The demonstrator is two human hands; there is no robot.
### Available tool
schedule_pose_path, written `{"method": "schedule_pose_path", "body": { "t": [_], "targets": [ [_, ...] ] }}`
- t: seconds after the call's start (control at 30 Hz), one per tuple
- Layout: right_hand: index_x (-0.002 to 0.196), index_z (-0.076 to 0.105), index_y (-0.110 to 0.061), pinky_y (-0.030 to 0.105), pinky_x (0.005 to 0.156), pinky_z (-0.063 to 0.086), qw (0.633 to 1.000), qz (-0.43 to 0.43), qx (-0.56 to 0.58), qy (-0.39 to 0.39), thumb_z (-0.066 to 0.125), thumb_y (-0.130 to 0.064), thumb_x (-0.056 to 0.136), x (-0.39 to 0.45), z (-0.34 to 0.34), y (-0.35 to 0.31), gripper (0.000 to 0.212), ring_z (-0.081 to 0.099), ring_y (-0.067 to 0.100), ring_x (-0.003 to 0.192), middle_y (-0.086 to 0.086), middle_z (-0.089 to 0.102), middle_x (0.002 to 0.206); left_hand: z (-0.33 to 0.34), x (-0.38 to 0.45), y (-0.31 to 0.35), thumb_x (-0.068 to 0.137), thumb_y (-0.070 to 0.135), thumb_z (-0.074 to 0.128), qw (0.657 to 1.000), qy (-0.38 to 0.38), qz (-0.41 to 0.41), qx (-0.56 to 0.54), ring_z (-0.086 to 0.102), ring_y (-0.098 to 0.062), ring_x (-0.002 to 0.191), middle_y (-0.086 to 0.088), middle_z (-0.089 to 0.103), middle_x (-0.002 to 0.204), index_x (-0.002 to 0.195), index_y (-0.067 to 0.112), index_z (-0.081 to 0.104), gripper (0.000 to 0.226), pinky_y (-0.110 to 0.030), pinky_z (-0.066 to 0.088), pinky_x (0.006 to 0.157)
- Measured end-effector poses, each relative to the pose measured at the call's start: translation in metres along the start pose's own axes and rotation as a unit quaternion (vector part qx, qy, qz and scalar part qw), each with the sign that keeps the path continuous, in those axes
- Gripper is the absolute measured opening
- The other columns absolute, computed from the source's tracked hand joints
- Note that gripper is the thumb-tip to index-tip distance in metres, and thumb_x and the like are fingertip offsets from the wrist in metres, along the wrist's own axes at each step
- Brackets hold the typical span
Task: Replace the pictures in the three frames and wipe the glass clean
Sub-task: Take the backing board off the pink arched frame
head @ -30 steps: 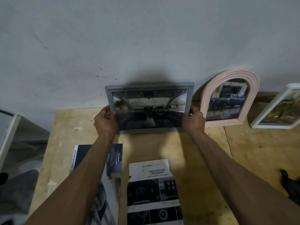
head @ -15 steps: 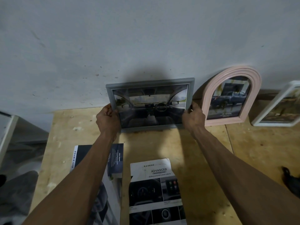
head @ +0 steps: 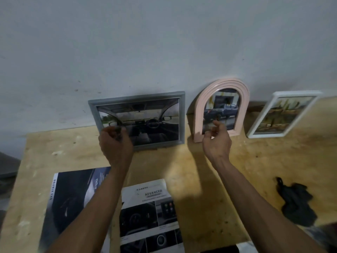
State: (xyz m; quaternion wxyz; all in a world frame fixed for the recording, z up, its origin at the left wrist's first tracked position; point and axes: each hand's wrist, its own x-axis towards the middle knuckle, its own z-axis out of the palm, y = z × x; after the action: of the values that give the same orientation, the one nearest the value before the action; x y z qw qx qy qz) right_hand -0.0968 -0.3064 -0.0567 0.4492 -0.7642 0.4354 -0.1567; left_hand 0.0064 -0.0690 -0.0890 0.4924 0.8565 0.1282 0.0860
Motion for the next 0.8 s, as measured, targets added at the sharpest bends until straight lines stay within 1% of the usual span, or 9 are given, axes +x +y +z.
{"method": "schedule_pose_path", "body": {
  "t": [0.07, 0.2, 0.3, 0.37, 0.43, 0.5, 0.57, 0.67, 0.8],
  "targets": [
    [0.128, 0.054, -0.014, 0.014, 0.078, 0.042, 1.0, 0.006, -0.009, 0.026, 0.056, -0.005, 0.091, 0.016, -0.022, 0.01, 0.038, 0.058, 0.016, 0.096, 0.002, 0.061, 0.102, 0.021, -0.024, 0.021, 0.094, 0.024, 0.065, 1.0, -0.015, 0.011, -0.004, 0.057, -0.021, 0.095, -0.007, 0.057, 0.105, 0.112, 0.008, 0.056, 0.025, -0.031, 0.046, 0.08],
    [0.133, 0.05, -0.013, 0.038, 0.095, 0.05, 0.999, 0.002, -0.029, 0.044, 0.055, -0.008, 0.091, 0.054, -0.054, 0.026, 0.043, 0.059, 0.024, 0.108, 0.007, 0.063, 0.116, 0.068, -0.072, 0.059, 0.098, 0.019, 0.06, 0.99, -0.13, 0.052, -0.022, 0.055, -0.011, 0.084, -0.004, 0.058, 0.099, 0.111, 0.008, 0.058, 0.017, -0.019, 0.047, 0.073],
    [0.133, 0.046, -0.011, 0.045, 0.096, 0.051, 0.999, -0.017, -0.038, 0.001, 0.052, -0.01, 0.094, 0.08, -0.069, 0.032, 0.04, 0.057, 0.028, 0.111, 0.011, 0.06, 0.121, 0.104, -0.099, 0.083, 0.102, 0.02, 0.054, 0.969, -0.238, 0.055, 0.015, 0.06, -0.018, 0.097, -0.004, 0.063, 0.107, 0.121, 0.007, 0.058, 0.024, -0.031, 0.05, 0.085],
    [0.128, 0.044, -0.009, 0.04, 0.089, 0.051, 0.998, -0.026, -0.053, -0.025, 0.049, -0.009, 0.095, 0.094, -0.074, 0.035, 0.034, 0.057, 0.027, 0.106, 0.013, 0.057, 0.116, 0.125, -0.109, 0.094, 0.103, 0.02, 0.049, 0.958, -0.283, 0.027, 0.045, 0.06, -0.026, 0.109, -0.009, 0.062, 0.12, 0.128, 0.005, 0.054, 0.029, -0.039, 0.05, 0.09],
    [0.137, 0.036, -0.005, 0.036, 0.092, 0.049, 0.996, -0.021, -0.057, -0.059, 0.055, -0.006, 0.092, 0.107, -0.077, 0.039, 0.049, 0.053, 0.024, 0.112, 0.015, 0.052, 0.125, 0.143, -0.116, 0.102, 0.104, 0.021, 0.045, 0.95, -0.307, 0.0, 0.064, 0.059, -0.032, 0.111, -0.012, 0.062, 0.123, 0.128, 0.005, 0.052, 0.029, -0.041, 0.05, 0.087],
    [0.146, 0.026, -0.004, 0.044, 0.102, 0.046, 0.993, -0.019, -0.06, -0.096, 0.057, -0.006, 0.089, 0.118, -0.077, 0.045, 0.065, 0.046, 0.03, 0.127, 0.015, 0.043, 0.14, 0.158, -0.12, 0.106, 0.105, 0.022, 0.042, 0.949, -0.308, -0.008, 0.069, 0.059, -0.034, 0.115, -0.012, 0.061, 0.127, 0.134, 0.007, 0.049, 0.033, -0.046, 0.051, 0.091],
    [0.152, 0.018, -0.009, 0.038, 0.105, 0.042, 0.988, -0.005, -0.076, -0.134, 0.055, -0.005, 0.091, 0.126, -0.076, 0.05, 0.072, 0.04, 0.028, 0.133, 0.008, 0.035, 0.148, 0.169, -0.124, 0.108, 0.105, 0.022, 0.04, 0.955, -0.289, -0.005, 0.073, 0.06, -0.034, 0.113, -0.013, 0.063, 0.125, 0.135, 0.009, 0.049, 0.034, -0.046, 0.052, 0.091],
    [0.147, 0.026, -0.01, 0.032, 0.086, 0.045, 0.981, 0.022, -0.029, -0.191, 0.054, -0.002, 0.09, 0.135, -0.076, 0.054, 0.064, 0.049, 0.023, 0.12, 0.006, 0.044, 0.133, 0.176, -0.13, 0.111, 0.106, 0.018, 0.041, 0.97, -0.228, -0.041, 0.071, 0.06, -0.032, 0.113, -0.014, 0.064, 0.126, 0.138, 0.01, 0.052, 0.035, -0.03, 0.043, 0.085],
    [0.136, 0.039, -0.006, 0.027, 0.079, 0.04, 0.976, 0.013, -0.008, -0.215, 0.049, 0.003, 0.09, 0.137, -0.09, 0.052, 0.048, 0.049, 0.02, 0.109, 0.008, 0.046, 0.119, 0.17, -0.142, 0.112, 0.106, 0.021, 0.043, 0.981, -0.171, -0.076, 0.054, 0.061, -0.033, 0.108, -0.016, 0.066, 0.116, 0.128, 0.007, 0.054, 0.028, -0.031, 0.044, 0.086]
  ]
}}
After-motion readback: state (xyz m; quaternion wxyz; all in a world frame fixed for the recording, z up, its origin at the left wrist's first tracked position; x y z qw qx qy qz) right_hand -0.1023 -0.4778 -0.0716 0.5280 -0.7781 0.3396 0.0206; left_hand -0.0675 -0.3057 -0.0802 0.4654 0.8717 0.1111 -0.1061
